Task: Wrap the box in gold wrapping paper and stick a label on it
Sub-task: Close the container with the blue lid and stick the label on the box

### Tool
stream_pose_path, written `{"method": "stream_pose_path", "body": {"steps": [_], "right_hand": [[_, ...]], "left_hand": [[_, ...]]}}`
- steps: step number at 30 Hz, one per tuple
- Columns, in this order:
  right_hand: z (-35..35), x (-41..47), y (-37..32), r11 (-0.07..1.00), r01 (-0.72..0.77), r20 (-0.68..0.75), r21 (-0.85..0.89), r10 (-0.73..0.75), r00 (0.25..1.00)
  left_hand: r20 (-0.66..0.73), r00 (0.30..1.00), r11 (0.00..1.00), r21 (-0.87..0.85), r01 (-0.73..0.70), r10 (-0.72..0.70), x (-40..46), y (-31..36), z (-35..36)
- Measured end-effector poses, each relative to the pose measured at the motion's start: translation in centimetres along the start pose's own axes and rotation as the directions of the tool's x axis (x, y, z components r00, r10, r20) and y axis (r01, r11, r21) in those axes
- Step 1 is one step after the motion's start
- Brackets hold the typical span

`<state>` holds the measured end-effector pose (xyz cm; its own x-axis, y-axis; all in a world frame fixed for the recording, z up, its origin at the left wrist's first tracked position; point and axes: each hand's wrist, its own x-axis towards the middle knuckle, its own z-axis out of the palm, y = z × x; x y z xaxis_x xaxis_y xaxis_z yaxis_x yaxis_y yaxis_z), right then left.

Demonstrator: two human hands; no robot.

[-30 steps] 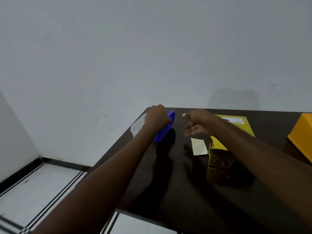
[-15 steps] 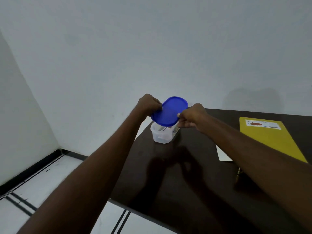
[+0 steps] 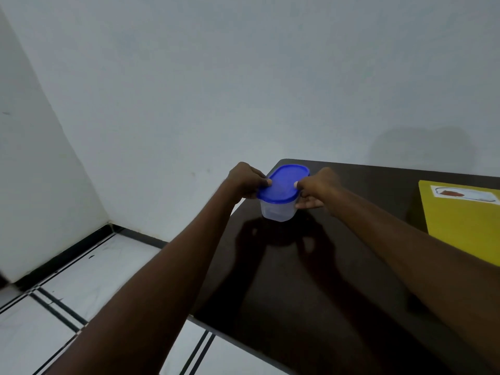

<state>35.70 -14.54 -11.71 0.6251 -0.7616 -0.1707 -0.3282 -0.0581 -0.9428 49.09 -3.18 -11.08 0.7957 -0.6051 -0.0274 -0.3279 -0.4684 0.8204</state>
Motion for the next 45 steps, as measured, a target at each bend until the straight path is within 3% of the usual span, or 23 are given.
{"method": "stream_pose_path", "body": {"steps": [6, 9, 19, 26, 37, 40, 43, 45], "right_hand": [[-0.1, 0.3, 0.2, 0.994, -0.066, 0.086, 0.089, 0.058, 0.995], [0.4, 1.0, 0.5, 0.993, -0.059, 0.07, 0.1, 0.052, 0.996], [1.7, 2.7, 2.4, 0.991, 0.065, -0.133, 0.114, -0.049, 0.99], [2.3, 4.5, 1.9, 0.994, 0.082, -0.012, 0.072, -0.081, 0.997], [3.0, 6.8, 0.6, 0.991, 0.04, 0.024, 0.127, -0.044, 0.999], [2.0, 5.9, 0.2, 0.993, 0.06, -0.008, 0.104, -0.059, 0.998], [-0.2, 4.4, -0.6, 0.993, 0.097, -0.055, 0.065, -0.093, 0.994], [-2.1, 3.2, -1.1, 0.991, 0.13, -0.093, 0.036, -0.127, 0.988]], "left_hand": [[0.032, 0.981, 0.975, -0.11, 0.192, -0.189, 0.4, 0.0, 0.3], [0.021, 0.975, 0.967, -0.126, 0.223, -0.222, 0.8, -0.1, 0.6], [-0.043, 0.991, 0.95, -0.292, 0.107, -0.125, 0.8, -1.7, 2.3], [-0.03, 0.983, 0.925, -0.345, 0.16, -0.181, 2.6, -0.7, 2.5], [-0.018, 0.985, 0.928, -0.338, 0.154, -0.169, 4.8, -0.6, 1.6], [-0.082, 0.991, 0.954, -0.291, 0.077, -0.105, 4.9, -0.4, 1.0], [-0.219, 0.973, 0.985, -0.136, -0.103, 0.072, 4.5, 0.5, 0.5], [-0.231, 0.958, 0.975, -0.101, -0.196, 0.168, 3.3, 2.0, 0.6]]}}
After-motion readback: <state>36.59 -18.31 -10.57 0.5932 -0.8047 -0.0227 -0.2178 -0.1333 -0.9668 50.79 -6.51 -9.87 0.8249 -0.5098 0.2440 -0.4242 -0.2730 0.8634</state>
